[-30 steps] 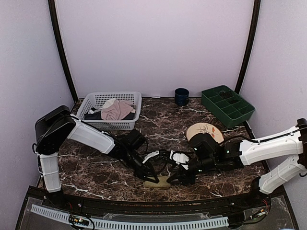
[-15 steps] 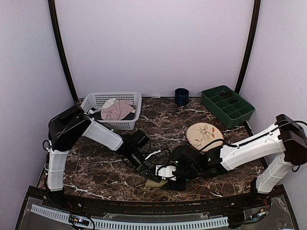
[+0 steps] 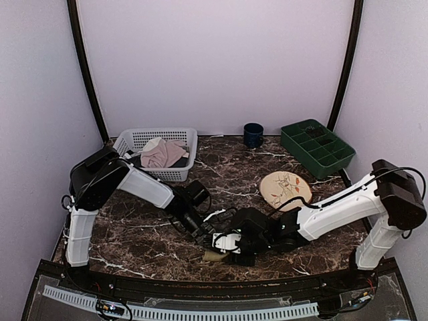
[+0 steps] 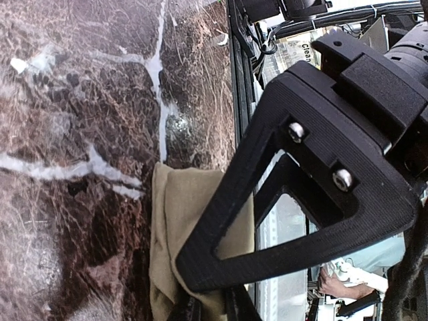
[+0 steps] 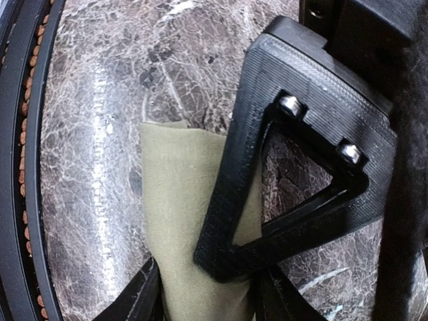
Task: Roll the underwear
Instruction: Pick up the underwear from the center of the board.
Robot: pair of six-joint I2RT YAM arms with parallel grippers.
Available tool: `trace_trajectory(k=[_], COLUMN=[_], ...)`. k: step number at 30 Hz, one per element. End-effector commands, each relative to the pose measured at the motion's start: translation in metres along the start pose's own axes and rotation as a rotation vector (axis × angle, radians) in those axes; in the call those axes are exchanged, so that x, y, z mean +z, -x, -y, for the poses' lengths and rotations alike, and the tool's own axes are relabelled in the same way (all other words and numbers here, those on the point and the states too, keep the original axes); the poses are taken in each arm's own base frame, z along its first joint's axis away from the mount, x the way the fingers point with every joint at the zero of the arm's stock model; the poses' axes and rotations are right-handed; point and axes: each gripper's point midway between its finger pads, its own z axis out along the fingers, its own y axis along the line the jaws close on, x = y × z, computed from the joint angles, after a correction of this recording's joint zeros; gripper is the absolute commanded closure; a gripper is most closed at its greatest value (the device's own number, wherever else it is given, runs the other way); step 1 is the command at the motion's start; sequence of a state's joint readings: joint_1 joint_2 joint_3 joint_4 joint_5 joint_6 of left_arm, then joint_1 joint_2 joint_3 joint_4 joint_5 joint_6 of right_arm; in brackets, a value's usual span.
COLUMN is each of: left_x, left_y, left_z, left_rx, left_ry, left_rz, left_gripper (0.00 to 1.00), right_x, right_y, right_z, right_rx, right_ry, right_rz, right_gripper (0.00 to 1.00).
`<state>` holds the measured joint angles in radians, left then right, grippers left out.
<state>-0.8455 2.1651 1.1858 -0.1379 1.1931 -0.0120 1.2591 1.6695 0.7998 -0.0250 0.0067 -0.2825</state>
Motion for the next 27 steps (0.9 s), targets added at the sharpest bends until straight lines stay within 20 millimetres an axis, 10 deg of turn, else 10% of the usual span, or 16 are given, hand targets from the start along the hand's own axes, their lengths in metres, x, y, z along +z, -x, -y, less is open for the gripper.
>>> trace_trajectory(k=[1,8,13,21,27], left_x=[-0.003,-0.006,-0.008,-0.061,-0.149], left_y=[-0.021,-0.022,-0.021,0.012,0.040], left_z=[-0.025,-0.026,-0.028,-0.011,0.008], left_rx=[-0.069,-0.065,-0.060,0.014,0.116], left_ry=[0.030,0.029,0.042,0.215,0.591], left_rz=[-0.025,-0.032,-0.031,0.123,0.335], left_gripper=[0.95,0.95,0.92,0.43,0.11], right_x=[0.016,0.014,0.020,0.009,-0.028], right_y=[-0.041,-0.048,-0.053,-0.041,-0.014], right_z=[-0.011,-0.012,-0.019,-0.023,0.030], right_rx=[-0.009,-0.018,-0.035,0.069,0.360], right_ry=[-0.010,-0.037,0.008,0.052,-0.089], right_rz=[-0.139,-0.189,-0.227,-0.195,-0.030], right_gripper=[0.53,0.53,0.93,1.00,1.00])
